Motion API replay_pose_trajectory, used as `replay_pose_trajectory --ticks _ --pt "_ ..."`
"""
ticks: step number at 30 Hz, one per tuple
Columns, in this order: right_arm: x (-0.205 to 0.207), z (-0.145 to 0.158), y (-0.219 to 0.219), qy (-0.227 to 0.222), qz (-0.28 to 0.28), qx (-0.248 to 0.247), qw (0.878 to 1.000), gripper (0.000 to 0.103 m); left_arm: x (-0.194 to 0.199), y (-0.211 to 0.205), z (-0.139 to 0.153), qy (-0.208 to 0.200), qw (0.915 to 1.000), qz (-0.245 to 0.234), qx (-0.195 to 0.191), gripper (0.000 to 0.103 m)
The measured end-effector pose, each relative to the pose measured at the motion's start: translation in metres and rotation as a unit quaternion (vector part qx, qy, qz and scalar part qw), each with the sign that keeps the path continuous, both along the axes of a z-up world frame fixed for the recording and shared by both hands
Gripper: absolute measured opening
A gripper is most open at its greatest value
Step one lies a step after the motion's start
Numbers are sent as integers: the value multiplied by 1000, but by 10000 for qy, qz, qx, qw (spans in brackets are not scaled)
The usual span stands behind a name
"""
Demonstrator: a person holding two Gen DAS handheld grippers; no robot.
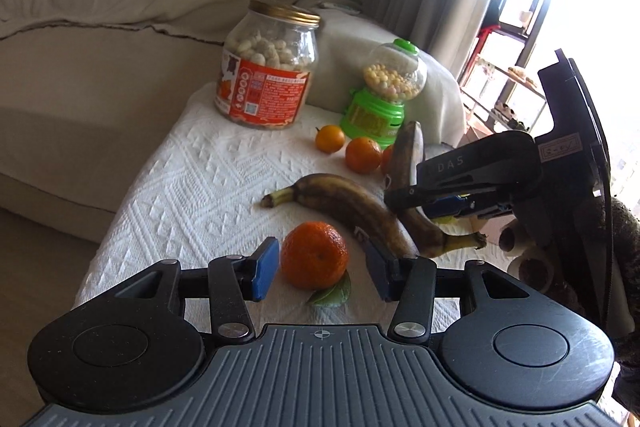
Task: Organize fruits
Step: 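Grasp the dark banana with the right tool while the left tool approaches another mandarin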
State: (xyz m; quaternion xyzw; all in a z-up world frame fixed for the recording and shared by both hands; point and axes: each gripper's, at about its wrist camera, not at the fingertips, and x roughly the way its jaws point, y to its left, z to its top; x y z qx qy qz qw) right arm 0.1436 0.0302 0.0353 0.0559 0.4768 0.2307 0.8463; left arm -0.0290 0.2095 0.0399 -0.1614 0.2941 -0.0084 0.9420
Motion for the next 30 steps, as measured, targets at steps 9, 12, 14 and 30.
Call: replay_pose_trajectory --ticks 9,12,14,30 --pt "-28 -1 -50 516 840 364 9945 33 4 -20 4 -55 9994 -347 50 53" --pt "-48 -2 -68 549 962 397 9931 33 4 -28 7 -92 9987 -484 118 53" --pt "-61 -4 -80 598 976 477 9923 33 4 -32 9 -109 9984 -525 176 53" --pt "-116 2 -123 -778 842 -291 9930 66 23 -21 -4 325 9967 132 726 53"
